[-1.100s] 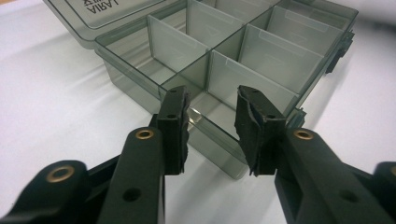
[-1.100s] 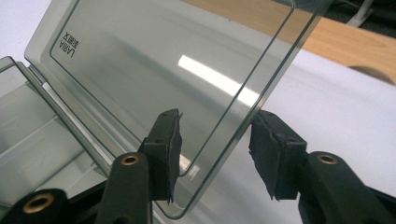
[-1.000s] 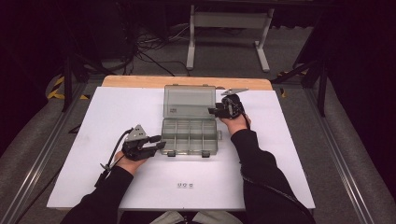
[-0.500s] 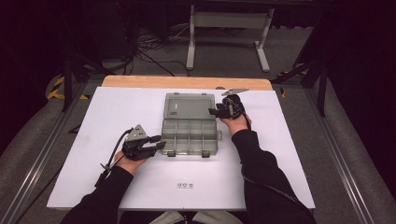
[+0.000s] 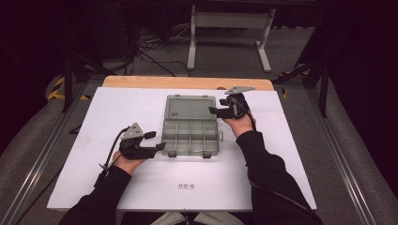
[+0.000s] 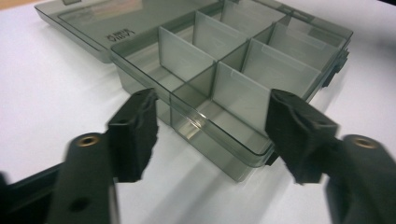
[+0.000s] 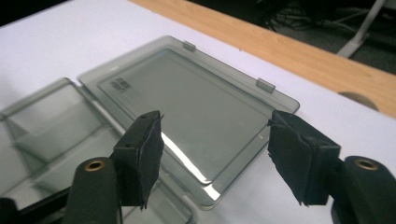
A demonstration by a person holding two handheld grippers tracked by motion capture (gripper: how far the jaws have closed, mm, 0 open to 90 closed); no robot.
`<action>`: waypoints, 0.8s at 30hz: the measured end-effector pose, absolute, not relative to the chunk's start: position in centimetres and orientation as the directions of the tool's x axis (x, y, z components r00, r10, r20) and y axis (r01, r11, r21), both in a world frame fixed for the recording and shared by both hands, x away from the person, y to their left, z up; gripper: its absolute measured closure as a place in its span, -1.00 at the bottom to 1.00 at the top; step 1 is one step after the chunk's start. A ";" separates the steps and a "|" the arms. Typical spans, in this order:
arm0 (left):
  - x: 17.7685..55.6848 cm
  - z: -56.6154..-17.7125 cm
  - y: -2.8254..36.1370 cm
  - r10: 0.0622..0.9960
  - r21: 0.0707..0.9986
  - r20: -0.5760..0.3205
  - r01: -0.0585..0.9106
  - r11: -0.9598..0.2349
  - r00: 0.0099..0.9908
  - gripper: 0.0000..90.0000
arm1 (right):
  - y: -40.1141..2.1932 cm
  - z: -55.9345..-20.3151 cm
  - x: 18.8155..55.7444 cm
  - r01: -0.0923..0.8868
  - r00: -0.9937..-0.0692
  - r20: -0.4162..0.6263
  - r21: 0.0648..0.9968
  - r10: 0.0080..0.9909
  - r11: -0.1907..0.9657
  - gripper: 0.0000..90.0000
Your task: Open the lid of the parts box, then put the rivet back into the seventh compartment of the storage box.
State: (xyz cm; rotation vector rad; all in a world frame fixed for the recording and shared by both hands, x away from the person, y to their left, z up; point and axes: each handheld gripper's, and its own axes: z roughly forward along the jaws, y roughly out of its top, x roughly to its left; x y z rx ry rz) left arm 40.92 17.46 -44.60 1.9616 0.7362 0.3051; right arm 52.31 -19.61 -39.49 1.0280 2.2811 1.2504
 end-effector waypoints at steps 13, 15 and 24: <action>39.5 -43.0 18.8 0.612 0.882 -0.039 0.315 -0.351 0.790 -0.66 | -20.2 -36.4 48.4 0.346 -0.724 0.013 0.872 0.690 0.347 -0.40; 39.2 -42.8 19.0 0.615 0.885 -0.045 0.318 -0.342 0.787 -0.68 | -20.1 -36.0 47.7 0.327 -0.738 -0.001 0.874 0.675 0.359 -0.43; 38.4 -42.3 20.6 0.630 0.910 -0.055 0.299 -0.288 0.774 -0.83 | -19.2 -35.2 45.8 0.278 -0.787 -0.024 0.879 0.617 0.388 -0.55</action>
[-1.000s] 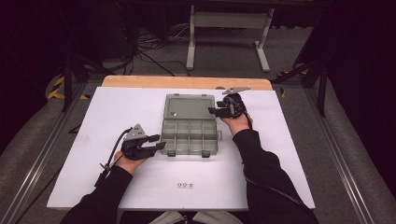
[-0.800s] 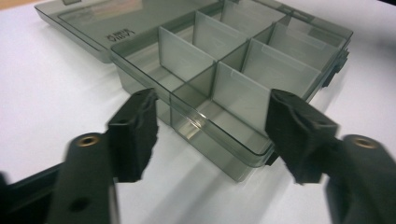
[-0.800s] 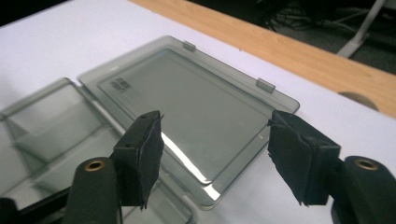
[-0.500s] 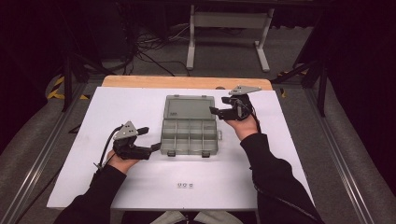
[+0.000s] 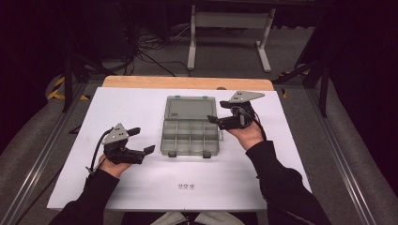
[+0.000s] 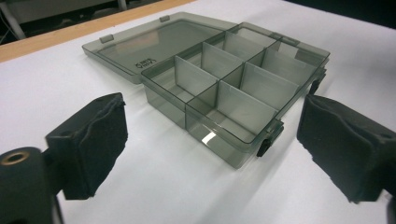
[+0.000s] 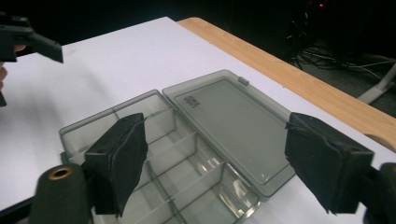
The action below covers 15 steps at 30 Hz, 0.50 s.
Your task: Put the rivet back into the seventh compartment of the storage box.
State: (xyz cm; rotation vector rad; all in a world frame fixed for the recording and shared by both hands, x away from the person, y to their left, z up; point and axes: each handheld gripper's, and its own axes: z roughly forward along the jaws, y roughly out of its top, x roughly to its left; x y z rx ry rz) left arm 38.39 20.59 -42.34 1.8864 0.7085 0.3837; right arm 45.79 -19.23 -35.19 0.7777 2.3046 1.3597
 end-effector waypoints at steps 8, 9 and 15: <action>37.3 -42.1 22.1 0.612 0.934 -0.074 0.269 -0.234 0.788 -0.98 | -18.4 -34.5 44.3 0.251 -0.815 -0.023 0.887 0.579 0.387 -0.76; 37.1 -42.1 22.2 0.615 0.937 -0.078 0.267 -0.223 0.784 -0.99 | -18.3 -34.4 44.1 0.249 -0.823 -0.016 0.888 0.567 0.387 -0.77; 36.7 -42.2 22.8 0.615 0.940 -0.104 0.279 -0.195 0.782 -0.99 | -17.3 -34.0 43.1 0.225 -0.853 -0.042 0.870 0.520 0.439 -0.78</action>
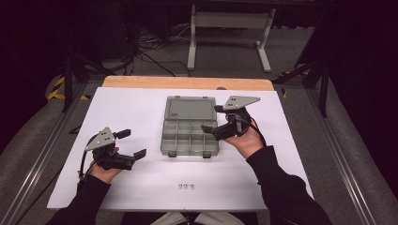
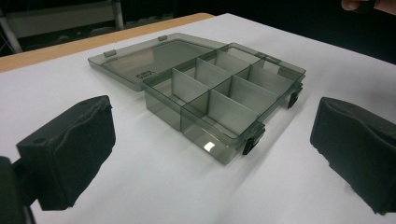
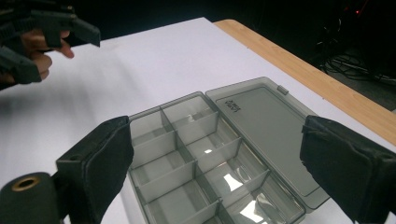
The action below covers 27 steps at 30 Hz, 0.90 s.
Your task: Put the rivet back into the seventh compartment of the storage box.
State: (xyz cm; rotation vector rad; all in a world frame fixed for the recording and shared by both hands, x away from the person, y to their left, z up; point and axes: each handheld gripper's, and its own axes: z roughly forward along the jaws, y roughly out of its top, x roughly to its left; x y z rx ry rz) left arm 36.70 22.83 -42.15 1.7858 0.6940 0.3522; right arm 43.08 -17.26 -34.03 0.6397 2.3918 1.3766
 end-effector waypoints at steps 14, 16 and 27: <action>35.8 -41.9 23.8 0.649 0.961 -0.088 0.236 -0.145 0.756 -0.98 | -15.0 -33.1 41.2 0.191 -0.904 -0.097 0.780 0.417 0.596 -0.70; 35.8 -41.9 23.9 0.652 0.959 -0.091 0.242 -0.145 0.753 -0.98 | -14.8 -33.1 41.1 0.192 -0.909 -0.098 0.764 0.405 0.616 -0.68; 35.9 -42.0 23.9 0.653 0.955 -0.083 0.246 -0.163 0.753 -0.96 | -14.0 -32.7 40.5 0.217 -0.928 -0.084 0.668 0.362 0.712 -0.61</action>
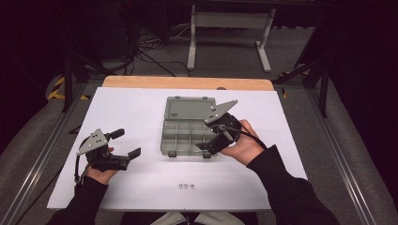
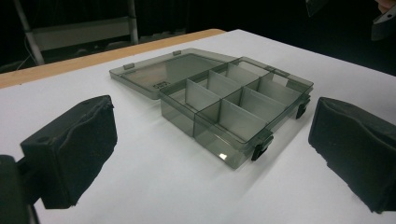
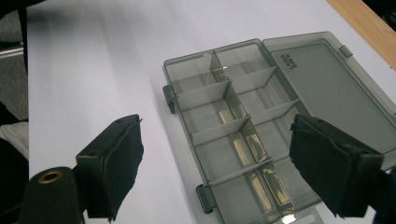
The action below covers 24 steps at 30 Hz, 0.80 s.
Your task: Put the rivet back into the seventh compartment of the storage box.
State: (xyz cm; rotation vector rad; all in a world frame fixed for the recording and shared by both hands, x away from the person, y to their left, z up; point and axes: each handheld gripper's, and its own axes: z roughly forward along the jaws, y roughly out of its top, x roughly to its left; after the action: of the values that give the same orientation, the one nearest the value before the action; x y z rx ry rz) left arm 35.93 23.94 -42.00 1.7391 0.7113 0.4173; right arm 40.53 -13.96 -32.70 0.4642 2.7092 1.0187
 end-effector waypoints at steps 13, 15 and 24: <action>36.0 -42.1 23.9 0.655 0.952 -0.086 0.256 -0.169 0.751 -0.94 | -12.9 -32.9 39.4 0.209 -0.945 -0.097 0.559 0.313 0.802 -0.61; 36.0 -42.1 23.9 0.652 0.952 -0.085 0.255 -0.171 0.753 -0.94 | -12.7 -32.9 39.3 0.209 -0.948 -0.094 0.541 0.306 0.814 -0.61; 35.9 -42.1 23.8 0.645 0.951 -0.083 0.253 -0.176 0.760 -0.94 | -11.8 -33.3 38.9 0.205 -0.959 -0.080 0.476 0.274 0.855 -0.59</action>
State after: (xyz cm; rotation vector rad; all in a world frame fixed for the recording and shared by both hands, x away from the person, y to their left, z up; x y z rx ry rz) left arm 35.88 23.78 -42.12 1.7561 0.7062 0.4059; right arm 38.87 -11.77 -33.32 0.3741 2.8856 0.7164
